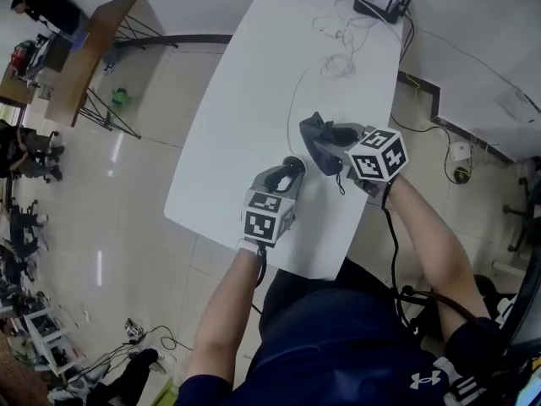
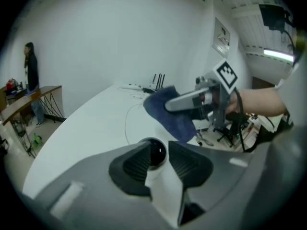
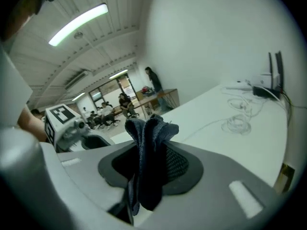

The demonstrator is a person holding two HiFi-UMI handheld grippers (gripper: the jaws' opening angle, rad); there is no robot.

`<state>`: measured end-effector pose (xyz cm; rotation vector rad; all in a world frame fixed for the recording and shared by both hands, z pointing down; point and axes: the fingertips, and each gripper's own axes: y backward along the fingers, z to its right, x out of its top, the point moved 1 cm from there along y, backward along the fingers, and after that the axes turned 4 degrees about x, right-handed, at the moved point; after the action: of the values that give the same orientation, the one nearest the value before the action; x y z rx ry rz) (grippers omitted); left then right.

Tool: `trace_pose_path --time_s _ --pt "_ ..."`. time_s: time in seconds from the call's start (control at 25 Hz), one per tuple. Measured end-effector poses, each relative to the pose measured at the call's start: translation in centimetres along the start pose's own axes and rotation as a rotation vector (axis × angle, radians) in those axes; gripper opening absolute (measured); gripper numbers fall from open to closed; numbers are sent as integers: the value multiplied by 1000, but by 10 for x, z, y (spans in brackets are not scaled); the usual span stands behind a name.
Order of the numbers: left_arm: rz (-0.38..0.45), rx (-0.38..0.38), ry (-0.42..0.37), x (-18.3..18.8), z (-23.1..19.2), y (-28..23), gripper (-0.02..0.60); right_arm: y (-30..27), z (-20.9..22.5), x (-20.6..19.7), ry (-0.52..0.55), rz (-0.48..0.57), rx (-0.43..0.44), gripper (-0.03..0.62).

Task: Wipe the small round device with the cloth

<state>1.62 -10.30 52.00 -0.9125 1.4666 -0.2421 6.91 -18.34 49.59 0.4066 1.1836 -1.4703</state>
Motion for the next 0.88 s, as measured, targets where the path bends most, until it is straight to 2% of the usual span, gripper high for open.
trace_pose_path --time_s 0.08,0.2,0.28,0.36,0.52,0.72,0.88 --pt "-5 1 -2 0 3 -1 114 -7 -27 23 86 -47 121 124" --pt "9 23 -2 -2 -1 -3 112 -28 -64 27 231 -181 264 123" --pt "11 28 -1 -2 -1 -4 107 -43 -71 17 323 -281 298 123" --pt "11 29 -7 -3 1 -4 104 -53 -63 3 382 -367 290 123" --pt "6 26 -38 -3 1 -4 100 -59 -41 -7 378 -427 271 121" --pt "11 31 -15 -3 0 -2 97 -66 -14 -12 269 -414 277 120" --pt "20 32 -18 -2 3 -1 90 -70 11 -40 241 -463 273 121"
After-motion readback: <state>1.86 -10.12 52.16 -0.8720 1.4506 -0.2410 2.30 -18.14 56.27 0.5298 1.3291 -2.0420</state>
